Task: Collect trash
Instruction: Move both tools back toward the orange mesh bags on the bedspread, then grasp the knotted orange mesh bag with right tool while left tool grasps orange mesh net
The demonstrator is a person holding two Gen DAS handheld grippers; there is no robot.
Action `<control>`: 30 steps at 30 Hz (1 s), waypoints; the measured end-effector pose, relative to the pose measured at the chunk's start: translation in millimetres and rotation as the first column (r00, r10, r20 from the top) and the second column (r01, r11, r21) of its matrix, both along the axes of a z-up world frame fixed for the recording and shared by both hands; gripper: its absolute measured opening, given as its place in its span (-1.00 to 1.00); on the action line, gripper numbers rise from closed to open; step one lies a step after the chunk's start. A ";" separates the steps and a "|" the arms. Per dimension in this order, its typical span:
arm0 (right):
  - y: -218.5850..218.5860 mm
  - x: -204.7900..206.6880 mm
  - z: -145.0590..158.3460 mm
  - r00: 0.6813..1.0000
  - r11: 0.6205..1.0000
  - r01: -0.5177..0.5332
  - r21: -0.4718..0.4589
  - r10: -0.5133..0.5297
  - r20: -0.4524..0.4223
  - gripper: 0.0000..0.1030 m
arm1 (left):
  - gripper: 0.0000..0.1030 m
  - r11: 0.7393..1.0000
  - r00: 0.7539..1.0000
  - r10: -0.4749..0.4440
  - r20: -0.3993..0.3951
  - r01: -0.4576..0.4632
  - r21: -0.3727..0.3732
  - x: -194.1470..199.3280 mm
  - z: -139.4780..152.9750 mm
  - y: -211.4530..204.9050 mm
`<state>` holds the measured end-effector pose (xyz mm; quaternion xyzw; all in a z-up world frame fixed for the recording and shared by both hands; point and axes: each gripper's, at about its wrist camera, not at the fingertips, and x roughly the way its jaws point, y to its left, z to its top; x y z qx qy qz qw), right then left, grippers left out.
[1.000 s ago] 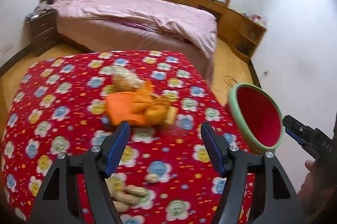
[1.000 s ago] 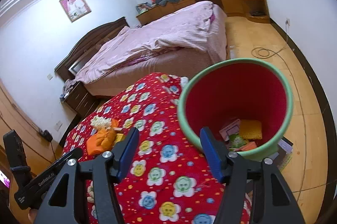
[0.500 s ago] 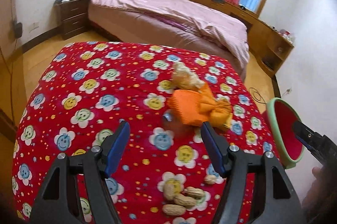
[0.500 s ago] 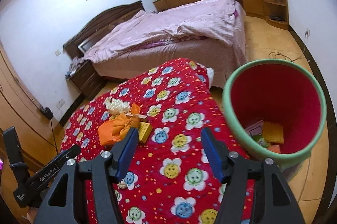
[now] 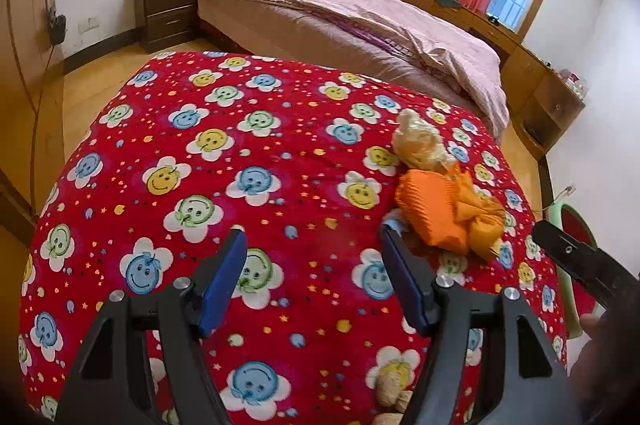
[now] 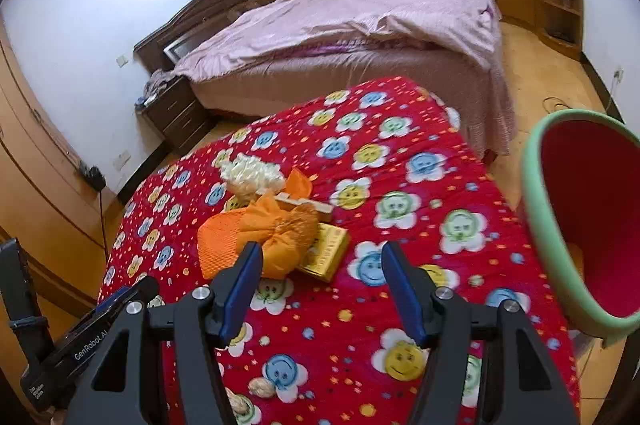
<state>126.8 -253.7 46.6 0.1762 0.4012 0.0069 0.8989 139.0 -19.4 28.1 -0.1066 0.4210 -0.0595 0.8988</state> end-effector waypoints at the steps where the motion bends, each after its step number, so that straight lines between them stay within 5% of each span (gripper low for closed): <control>1: 3.5 4.4 -2.9 1.000 1.000 -0.012 0.001 0.012 -0.007 0.26 | 0.34 1.000 1.000 0.003 -0.001 -0.003 -0.004 1.2 -1.7 1.6; 15: 32.3 43.6 -30.7 0.996 0.997 -0.075 -0.012 0.074 -0.055 -0.19 | 0.34 0.999 1.000 -0.017 -0.013 0.016 -0.032 10.7 -13.7 4.8; 17: 33.4 44.3 -33.1 0.997 0.997 -0.070 -0.026 0.069 -0.046 -0.47 | 0.34 0.999 1.000 -0.018 -0.014 0.017 -0.035 11.2 -13.4 5.2; 20: 28.6 43.4 -33.8 0.998 0.998 -0.060 0.003 0.060 -0.036 -0.59 | 0.34 0.999 1.000 -0.020 -0.015 0.019 -0.032 12.2 -13.2 5.1; 30: 9.5 18.7 -14.5 0.999 0.998 -0.023 0.054 0.021 0.042 -0.68 | 0.34 0.994 0.994 -0.107 0.002 0.107 -0.028 11.4 -3.2 -22.7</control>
